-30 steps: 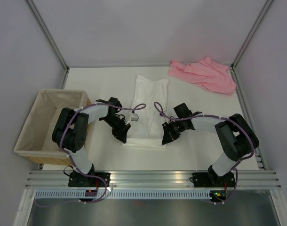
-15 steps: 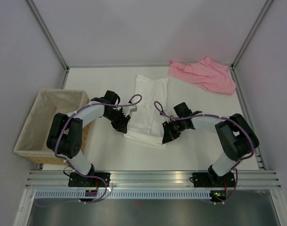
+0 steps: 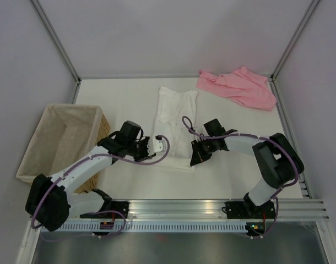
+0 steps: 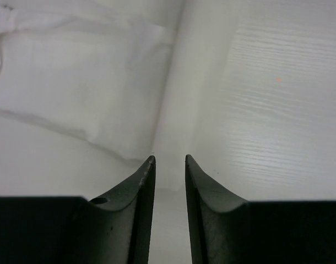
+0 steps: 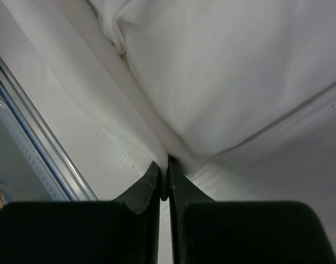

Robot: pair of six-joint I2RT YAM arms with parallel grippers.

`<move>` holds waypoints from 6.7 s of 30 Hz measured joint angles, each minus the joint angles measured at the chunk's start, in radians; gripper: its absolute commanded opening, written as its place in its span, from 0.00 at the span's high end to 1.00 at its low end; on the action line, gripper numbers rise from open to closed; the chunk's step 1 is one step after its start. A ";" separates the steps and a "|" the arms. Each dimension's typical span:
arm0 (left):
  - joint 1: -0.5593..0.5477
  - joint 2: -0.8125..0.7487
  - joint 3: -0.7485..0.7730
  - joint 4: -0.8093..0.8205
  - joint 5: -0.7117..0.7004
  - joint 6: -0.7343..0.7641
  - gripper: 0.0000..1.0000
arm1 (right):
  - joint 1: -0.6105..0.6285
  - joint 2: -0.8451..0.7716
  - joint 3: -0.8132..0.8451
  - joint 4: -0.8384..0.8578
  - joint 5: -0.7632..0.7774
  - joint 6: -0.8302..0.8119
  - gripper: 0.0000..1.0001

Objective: Roll the t-shirts
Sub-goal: Roll the tshirt

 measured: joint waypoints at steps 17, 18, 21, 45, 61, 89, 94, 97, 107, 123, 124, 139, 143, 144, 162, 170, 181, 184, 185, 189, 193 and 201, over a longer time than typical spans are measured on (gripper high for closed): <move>-0.154 -0.015 -0.223 0.128 -0.088 0.181 0.62 | -0.002 0.027 0.009 0.016 0.004 0.074 0.92; -0.154 -0.013 -0.223 0.134 -0.098 0.186 0.61 | -0.002 0.029 0.011 0.013 0.004 0.072 0.92; -0.154 -0.026 -0.225 0.156 -0.120 0.213 0.61 | -0.002 0.032 0.017 0.005 0.004 0.068 0.91; -0.156 -0.011 -0.294 0.284 -0.173 0.319 0.51 | -0.002 0.054 0.054 -0.051 0.005 0.037 0.85; -0.156 0.110 -0.260 0.372 -0.223 0.369 0.98 | -0.002 0.060 0.082 -0.103 0.020 0.013 0.68; -0.083 0.177 -0.006 -0.076 -0.012 0.079 0.98 | 0.423 -0.563 -0.219 0.022 0.433 -0.628 0.40; -0.081 0.177 0.001 -0.089 -0.004 0.067 0.98 | 0.481 -0.513 -0.256 0.089 0.533 -0.702 0.39; -0.081 0.177 0.002 -0.094 -0.003 0.066 0.98 | 0.496 -0.451 -0.256 0.138 0.574 -0.724 0.39; -0.058 0.177 0.008 -0.102 0.024 0.064 0.98 | 0.497 -0.302 -0.248 0.228 0.674 -0.752 0.49; 0.011 0.177 0.062 -0.321 0.153 0.133 0.98 | 0.443 -0.315 -0.101 -0.043 0.420 -0.670 1.00; 0.023 0.177 0.067 -0.355 0.172 0.151 0.98 | 0.431 -0.315 -0.085 -0.082 0.358 -0.677 1.00; 0.067 0.064 0.063 -0.293 0.138 0.182 0.34 | 0.233 -0.098 0.055 -0.278 0.018 -0.726 1.00; 0.038 -0.043 0.020 -0.241 0.118 0.180 0.32 | 0.195 -0.078 0.072 -0.285 -0.032 -0.725 0.99; 0.027 -0.051 0.006 -0.230 0.118 0.181 0.30 | 0.187 -0.073 0.074 -0.290 -0.041 -0.725 1.00; -0.042 0.119 -0.091 -0.125 0.056 0.151 0.98 | 0.145 -0.027 0.118 -0.326 -0.103 -0.715 1.00; 0.090 0.250 0.059 -0.318 0.208 0.158 0.98 | 0.127 -0.002 0.150 -0.346 -0.137 -0.704 1.00; 0.170 0.466 0.181 -0.381 0.247 0.182 0.87 | -0.034 0.134 0.188 -0.222 -0.211 -0.536 0.69; 0.171 0.473 0.183 -0.382 0.246 0.187 0.75 | -0.040 0.134 0.188 -0.204 -0.214 -0.499 0.77; 0.172 0.474 0.183 -0.383 0.245 0.188 0.70 | -0.040 0.135 0.188 -0.199 -0.215 -0.486 0.84; 0.180 0.473 0.190 -0.388 0.244 0.188 0.58 | -0.038 0.150 0.194 -0.193 -0.215 -0.440 1.00; 0.193 0.473 0.197 -0.388 0.245 0.174 0.91 | -0.039 0.158 0.195 -0.186 -0.205 -0.372 1.00; 0.202 0.497 0.258 -0.404 0.243 0.109 0.88 | -0.047 0.140 0.144 -0.109 -0.154 -0.187 1.00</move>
